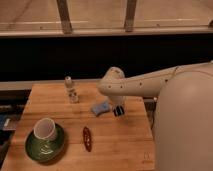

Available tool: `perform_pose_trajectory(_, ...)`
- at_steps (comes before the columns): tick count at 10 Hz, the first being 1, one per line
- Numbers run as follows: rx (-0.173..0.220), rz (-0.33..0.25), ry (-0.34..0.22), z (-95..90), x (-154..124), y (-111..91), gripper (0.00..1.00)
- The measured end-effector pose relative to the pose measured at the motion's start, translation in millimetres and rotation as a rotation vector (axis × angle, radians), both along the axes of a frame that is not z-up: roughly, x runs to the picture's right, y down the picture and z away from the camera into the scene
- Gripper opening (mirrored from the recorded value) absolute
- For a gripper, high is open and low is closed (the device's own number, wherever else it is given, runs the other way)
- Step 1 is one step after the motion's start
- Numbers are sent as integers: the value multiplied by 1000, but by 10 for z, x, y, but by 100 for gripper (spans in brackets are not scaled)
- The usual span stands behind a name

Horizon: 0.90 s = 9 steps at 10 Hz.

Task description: Place the eraser on the white sponge

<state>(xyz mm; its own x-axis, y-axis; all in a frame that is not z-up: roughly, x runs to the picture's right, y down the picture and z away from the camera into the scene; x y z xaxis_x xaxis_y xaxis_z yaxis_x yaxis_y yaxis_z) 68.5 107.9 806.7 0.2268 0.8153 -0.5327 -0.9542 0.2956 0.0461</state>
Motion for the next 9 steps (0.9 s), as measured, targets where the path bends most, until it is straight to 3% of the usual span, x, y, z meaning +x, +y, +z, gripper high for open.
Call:
perform_pose_trajectory(5,-3,-98,-89,-69,-467,131,0)
perform_pose_trajectory(9,-20,-112,-132,58,-642,182,0)
